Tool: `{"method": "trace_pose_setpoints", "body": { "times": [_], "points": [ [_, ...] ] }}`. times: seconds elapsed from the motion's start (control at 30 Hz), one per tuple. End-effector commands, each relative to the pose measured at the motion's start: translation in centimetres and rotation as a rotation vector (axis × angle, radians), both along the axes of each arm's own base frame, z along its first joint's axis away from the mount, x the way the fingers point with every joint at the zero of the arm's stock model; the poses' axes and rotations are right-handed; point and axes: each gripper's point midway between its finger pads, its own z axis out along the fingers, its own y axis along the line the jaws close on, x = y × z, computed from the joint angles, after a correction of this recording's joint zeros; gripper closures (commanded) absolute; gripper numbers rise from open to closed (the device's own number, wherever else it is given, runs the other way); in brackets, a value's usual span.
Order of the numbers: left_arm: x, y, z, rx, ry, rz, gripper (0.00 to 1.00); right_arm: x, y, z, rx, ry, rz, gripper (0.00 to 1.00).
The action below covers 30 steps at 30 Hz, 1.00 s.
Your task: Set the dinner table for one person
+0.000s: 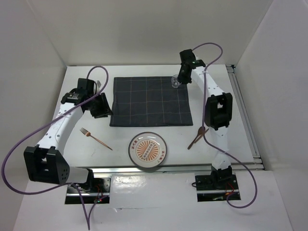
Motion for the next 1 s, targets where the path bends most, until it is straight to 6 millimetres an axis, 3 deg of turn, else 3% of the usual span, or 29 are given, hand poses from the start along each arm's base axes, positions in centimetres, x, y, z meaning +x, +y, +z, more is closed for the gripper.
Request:
{"method": "trace_pose_setpoints", "body": {
  "times": [0.0,0.03,0.1,0.13,0.2,0.3,0.47,0.6,0.67,0.7,0.83,0.87,0.93,0.97],
  "points": [
    [-1.5,-1.6,0.6,-0.075,-0.035,-0.061,0.50,1.6,0.2,-0.7,-0.029,0.021,0.011,1.00],
    [-2.7,-2.3,-0.6,-0.094,-0.003,-0.085,0.47,2.7,-0.2,0.0,-0.021,-0.010,-0.002,1.00],
    [-4.1,-4.3,-1.4,-0.139,0.010,-0.146,0.42,3.4,-0.4,-1.6,-0.008,0.006,-0.001,1.00],
    [-5.3,-4.7,-2.5,-0.150,0.031,-0.168,0.38,3.8,-1.1,-1.5,0.001,-0.003,-0.023,1.00],
    [-6.3,-7.0,-3.1,-0.242,0.043,-0.211,0.35,4.4,-1.5,-2.4,0.019,-0.003,-0.043,1.00],
    [-7.8,-8.6,-5.1,-0.290,0.071,-0.240,0.31,5.0,-2.1,-2.9,0.057,-0.004,-0.051,1.00],
    [-9.5,-9.8,-7.9,-0.277,0.131,-0.282,0.30,5.5,-2.2,-3.7,0.067,-0.002,-0.040,1.00],
    [-10.1,-10.3,-10.3,-0.244,0.212,-0.311,0.30,5.8,-2.3,-5.9,0.080,0.032,-0.036,0.97],
    [-10.8,-10.9,-11.0,-0.234,0.245,-0.341,0.31,5.6,-1.9,-6.5,0.096,0.046,-0.023,0.77],
    [-11.0,-11.0,-11.4,-0.220,0.254,-0.345,0.31,5.8,-1.6,-6.4,0.107,0.040,-0.015,0.48],
    [-11.2,-11.4,-11.7,-0.178,0.245,-0.377,0.29,6.4,-1.3,-2.9,0.130,-0.040,-0.003,0.08],
    [-11.4,-11.6,-11.7,-0.177,0.246,-0.388,0.29,6.6,-1.3,-1.0,0.137,-0.079,-0.001,0.04],
    [-11.8,-11.6,-12.1,-0.165,0.253,-0.394,0.29,6.5,-1.4,0.7,0.135,-0.108,0.009,0.01],
    [-11.9,-11.6,-12.3,-0.160,0.258,-0.401,0.29,6.6,-1.4,2.8,0.136,-0.151,0.018,0.01]
  ]
}}
